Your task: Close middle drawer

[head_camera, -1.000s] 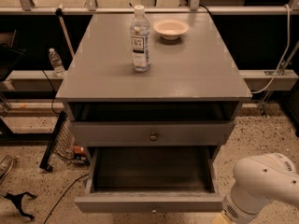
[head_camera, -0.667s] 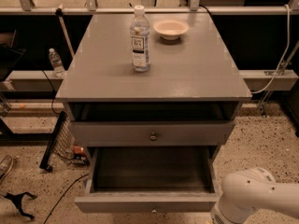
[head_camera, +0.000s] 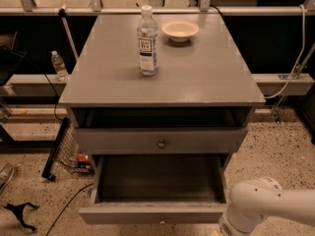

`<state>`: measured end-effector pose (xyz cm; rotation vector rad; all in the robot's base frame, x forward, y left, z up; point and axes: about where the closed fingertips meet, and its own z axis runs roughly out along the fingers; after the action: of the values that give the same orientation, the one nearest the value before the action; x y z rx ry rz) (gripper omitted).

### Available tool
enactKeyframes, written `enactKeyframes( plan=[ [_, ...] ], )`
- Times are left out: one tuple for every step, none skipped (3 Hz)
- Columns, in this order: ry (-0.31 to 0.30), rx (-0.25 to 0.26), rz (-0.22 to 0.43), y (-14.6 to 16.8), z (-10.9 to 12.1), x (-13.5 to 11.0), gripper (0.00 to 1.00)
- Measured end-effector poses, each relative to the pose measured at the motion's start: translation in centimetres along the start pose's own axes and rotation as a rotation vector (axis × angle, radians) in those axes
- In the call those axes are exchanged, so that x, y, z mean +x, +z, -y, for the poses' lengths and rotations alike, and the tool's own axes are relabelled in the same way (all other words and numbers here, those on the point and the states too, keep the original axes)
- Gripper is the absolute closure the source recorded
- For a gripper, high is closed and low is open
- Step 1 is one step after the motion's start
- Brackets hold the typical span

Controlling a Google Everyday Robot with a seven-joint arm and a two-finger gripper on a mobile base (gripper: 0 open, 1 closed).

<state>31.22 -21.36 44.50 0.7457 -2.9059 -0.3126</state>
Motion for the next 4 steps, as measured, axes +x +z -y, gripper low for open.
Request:
enactKeyframes(
  plan=[
    [0.005,-0.019,0.014,1.8,0.8,-1.1,0.25],
    [-0.001,-0.028,0.039,2.7,1.4,-1.8,0.48],
    [-0.018,-0.036,0.083,3.6,2.3,-3.2,0.73],
    [-0.043,-0.036,0.139,4.0,2.9,-4.7,0.95]
  ],
)
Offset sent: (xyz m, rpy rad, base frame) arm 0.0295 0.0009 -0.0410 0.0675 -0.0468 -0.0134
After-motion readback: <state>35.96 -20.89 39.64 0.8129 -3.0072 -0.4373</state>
